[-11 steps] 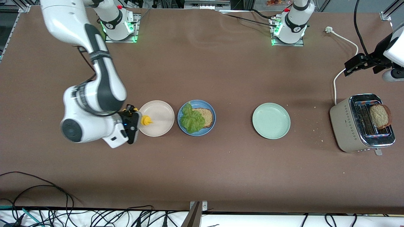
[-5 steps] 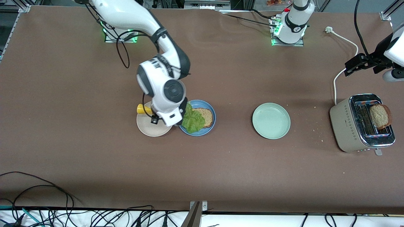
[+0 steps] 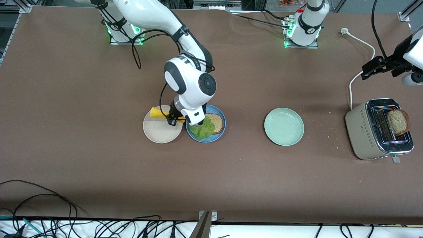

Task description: Make sandwich in blue plate with both arms

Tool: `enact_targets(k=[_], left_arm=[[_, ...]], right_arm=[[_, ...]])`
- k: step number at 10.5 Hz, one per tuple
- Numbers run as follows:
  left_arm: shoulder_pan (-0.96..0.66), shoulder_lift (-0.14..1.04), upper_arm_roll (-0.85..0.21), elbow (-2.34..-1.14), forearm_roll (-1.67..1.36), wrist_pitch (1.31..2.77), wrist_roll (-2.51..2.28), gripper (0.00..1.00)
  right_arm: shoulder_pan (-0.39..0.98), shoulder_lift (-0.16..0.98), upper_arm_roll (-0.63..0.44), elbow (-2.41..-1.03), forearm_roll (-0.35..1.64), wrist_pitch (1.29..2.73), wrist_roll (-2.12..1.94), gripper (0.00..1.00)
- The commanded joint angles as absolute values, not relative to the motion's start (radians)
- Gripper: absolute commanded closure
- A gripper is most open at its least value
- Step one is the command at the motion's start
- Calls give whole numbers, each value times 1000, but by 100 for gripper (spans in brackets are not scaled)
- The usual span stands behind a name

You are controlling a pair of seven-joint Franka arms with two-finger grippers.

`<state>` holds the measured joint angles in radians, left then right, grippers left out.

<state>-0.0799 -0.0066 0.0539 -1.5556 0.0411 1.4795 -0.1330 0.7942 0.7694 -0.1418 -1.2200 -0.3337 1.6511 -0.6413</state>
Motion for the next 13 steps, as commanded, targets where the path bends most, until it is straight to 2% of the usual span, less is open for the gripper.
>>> enact_targets(k=[1, 5, 8, 11, 13], left_arm=[[-75, -12, 48, -1554, 77, 1473, -133, 0], [-26, 27, 48, -1552, 77, 1482, -120, 0], [-25, 148, 43, -1488, 208, 1483, -106, 0], [35, 285, 54, -1422, 256, 1488, 96, 0], [119, 351, 51, -1405, 247, 1601, 113, 0]], right_arm=[[721, 706, -146, -1222, -222, 1634, -720, 90], [485, 660, -146, -1238, 133, 1626, -1071, 90], [318, 664, -143, -1270, 398, 1559, -1314, 90], [229, 670, -141, -1310, 529, 1516, -1551, 90], [152, 696, -138, -1348, 638, 1470, -1737, 90]])
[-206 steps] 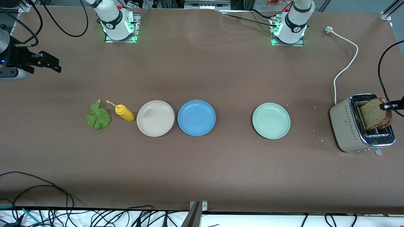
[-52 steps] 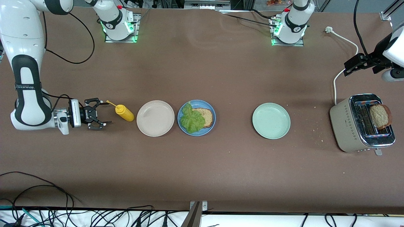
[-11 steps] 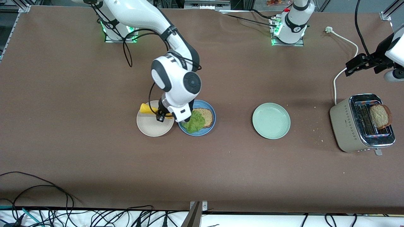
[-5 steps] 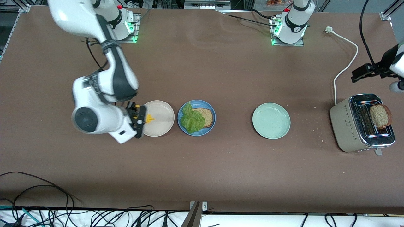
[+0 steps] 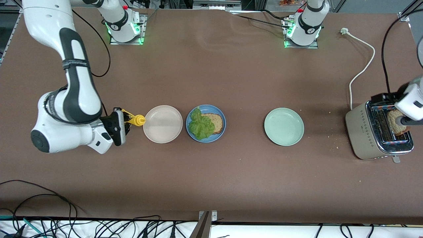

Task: Make sandwich in blue plate with both arms
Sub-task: 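Set the yellow bottle down while the left gripper grasps the second bread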

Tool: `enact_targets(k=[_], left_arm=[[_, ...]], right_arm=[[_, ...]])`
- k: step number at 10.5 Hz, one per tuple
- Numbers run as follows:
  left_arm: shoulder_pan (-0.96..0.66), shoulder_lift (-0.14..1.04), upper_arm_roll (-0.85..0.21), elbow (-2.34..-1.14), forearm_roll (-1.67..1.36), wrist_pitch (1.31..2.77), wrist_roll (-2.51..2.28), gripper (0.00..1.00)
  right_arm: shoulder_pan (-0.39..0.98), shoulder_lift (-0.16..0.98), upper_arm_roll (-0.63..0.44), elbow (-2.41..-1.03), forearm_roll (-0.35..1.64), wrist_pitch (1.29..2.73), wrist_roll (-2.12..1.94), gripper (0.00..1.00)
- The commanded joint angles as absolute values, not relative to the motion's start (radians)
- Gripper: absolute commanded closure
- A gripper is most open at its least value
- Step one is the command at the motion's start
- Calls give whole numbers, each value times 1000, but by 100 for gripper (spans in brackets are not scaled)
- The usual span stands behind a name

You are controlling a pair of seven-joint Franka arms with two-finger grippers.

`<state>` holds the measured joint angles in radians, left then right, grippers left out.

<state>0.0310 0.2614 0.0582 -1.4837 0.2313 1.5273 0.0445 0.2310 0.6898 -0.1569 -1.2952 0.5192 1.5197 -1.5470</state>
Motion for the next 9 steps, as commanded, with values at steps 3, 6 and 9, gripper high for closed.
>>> enact_targets(k=[3, 6, 9], left_arm=[[234, 414, 51, -1405, 189, 1719, 271, 0], [287, 465, 51, -1405, 181, 1741, 291, 0], [317, 494, 51, -1407, 147, 1741, 291, 0]], right_arm=[[72, 722, -138, -1400, 712, 1425, -2008, 90], [3, 785, -138, -1434, 779, 1405, -2245, 90], [-14, 883, -140, -1431, 875, 1416, -2405, 90]])
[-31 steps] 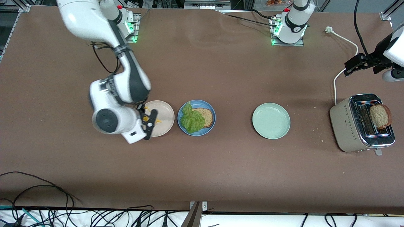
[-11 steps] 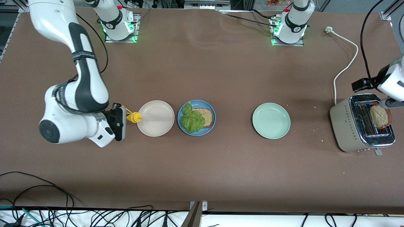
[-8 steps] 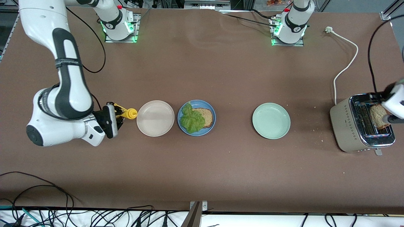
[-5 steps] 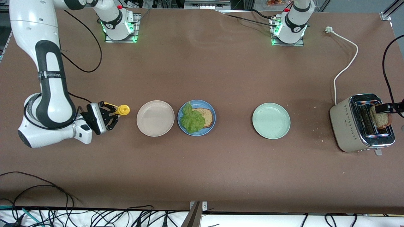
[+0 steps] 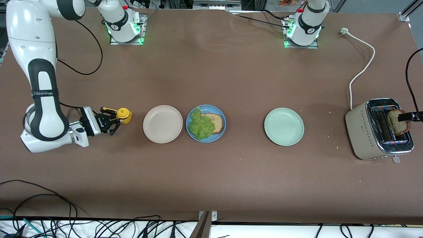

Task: Make sandwich in blue plate with both arms
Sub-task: 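Set the yellow bottle down while the left gripper grasps the second bread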

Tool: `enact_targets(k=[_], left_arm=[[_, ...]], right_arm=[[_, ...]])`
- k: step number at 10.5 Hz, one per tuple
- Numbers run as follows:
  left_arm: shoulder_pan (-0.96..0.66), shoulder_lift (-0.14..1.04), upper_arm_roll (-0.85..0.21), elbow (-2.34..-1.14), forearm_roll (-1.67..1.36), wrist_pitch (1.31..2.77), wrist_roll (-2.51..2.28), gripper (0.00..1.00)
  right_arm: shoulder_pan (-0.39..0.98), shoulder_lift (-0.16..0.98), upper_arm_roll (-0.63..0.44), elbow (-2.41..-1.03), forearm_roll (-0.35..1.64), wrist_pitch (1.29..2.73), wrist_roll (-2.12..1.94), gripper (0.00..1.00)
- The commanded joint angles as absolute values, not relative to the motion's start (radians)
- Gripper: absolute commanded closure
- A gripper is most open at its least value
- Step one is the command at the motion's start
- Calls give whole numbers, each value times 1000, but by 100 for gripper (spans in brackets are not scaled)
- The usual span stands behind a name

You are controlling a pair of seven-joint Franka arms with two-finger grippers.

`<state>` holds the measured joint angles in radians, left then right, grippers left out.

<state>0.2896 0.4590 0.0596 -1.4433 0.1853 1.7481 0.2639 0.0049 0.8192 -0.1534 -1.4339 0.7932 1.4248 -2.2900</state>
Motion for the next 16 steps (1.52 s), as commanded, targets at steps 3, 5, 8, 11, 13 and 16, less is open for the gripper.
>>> enact_targets(k=[3, 5, 8, 11, 13, 16], left_arm=[[351, 526, 49, -1407, 127, 1788, 336, 0], [360, 534, 49, -1408, 118, 1795, 347, 0], [367, 540, 49, -1408, 114, 1798, 368, 34], [373, 552, 49, -1408, 112, 1798, 371, 76], [373, 554, 49, -1407, 113, 1798, 370, 100], [364, 540, 43, -1405, 121, 1790, 370, 100]], right_arm=[[-15, 887, -141, -1421, 887, 1410, -2442, 90], [-21, 896, -140, -1419, 890, 1414, -2494, 90], [-46, 903, -140, -1420, 890, 1405, -2511, 90], [-51, 910, -140, -1420, 894, 1404, -2522, 44], [-66, 916, -140, -1422, 894, 1405, -2523, 0], [-110, 913, -147, -1420, 878, 1411, -2514, 0]])
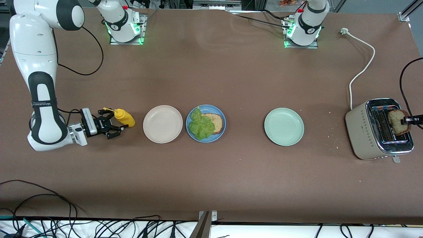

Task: Make sandwich in blue plate with both arms
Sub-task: 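Set the yellow bottle down while the left gripper grasps the second bread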

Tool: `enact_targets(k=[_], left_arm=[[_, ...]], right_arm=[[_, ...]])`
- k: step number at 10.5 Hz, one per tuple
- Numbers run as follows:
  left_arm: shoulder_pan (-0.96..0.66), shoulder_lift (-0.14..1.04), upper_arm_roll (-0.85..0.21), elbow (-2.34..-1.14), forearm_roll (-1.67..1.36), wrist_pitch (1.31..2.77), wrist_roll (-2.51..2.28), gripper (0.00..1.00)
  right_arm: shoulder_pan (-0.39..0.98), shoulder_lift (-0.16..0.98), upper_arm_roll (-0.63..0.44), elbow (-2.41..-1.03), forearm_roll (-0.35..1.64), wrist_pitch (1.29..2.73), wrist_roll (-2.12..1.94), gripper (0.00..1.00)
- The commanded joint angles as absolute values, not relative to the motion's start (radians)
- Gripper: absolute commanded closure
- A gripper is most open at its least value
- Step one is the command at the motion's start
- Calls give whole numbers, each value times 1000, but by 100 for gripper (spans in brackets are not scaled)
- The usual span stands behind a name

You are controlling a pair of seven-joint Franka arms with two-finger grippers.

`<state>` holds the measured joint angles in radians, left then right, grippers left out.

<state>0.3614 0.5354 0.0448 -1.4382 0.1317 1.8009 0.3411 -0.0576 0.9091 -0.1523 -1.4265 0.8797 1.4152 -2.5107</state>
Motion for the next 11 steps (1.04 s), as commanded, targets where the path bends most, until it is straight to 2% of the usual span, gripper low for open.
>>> enact_targets(k=[1, 3, 6, 8, 11], left_arm=[[364, 528, 41, -1405, 118, 1789, 368, 100], [362, 491, 26, -1405, 118, 1758, 364, 100], [362, 396, 6, -1401, 124, 1648, 365, 100], [364, 345, -20, -1367, 123, 1570, 365, 100], [362, 339, -95, -1284, 123, 1511, 362, 100]], right_arm=[[-129, 911, -158, -1420, 858, 1414, -2505, 0], [-127, 904, -249, -1416, 848, 1417, -2421, 0], [-120, 874, -330, -1347, 844, 1407, -2117, 0], [-114, 833, -336, -1338, 830, 1413, -1885, 0], [-100, 781, -331, -1283, 756, 1404, -1546, 0]])
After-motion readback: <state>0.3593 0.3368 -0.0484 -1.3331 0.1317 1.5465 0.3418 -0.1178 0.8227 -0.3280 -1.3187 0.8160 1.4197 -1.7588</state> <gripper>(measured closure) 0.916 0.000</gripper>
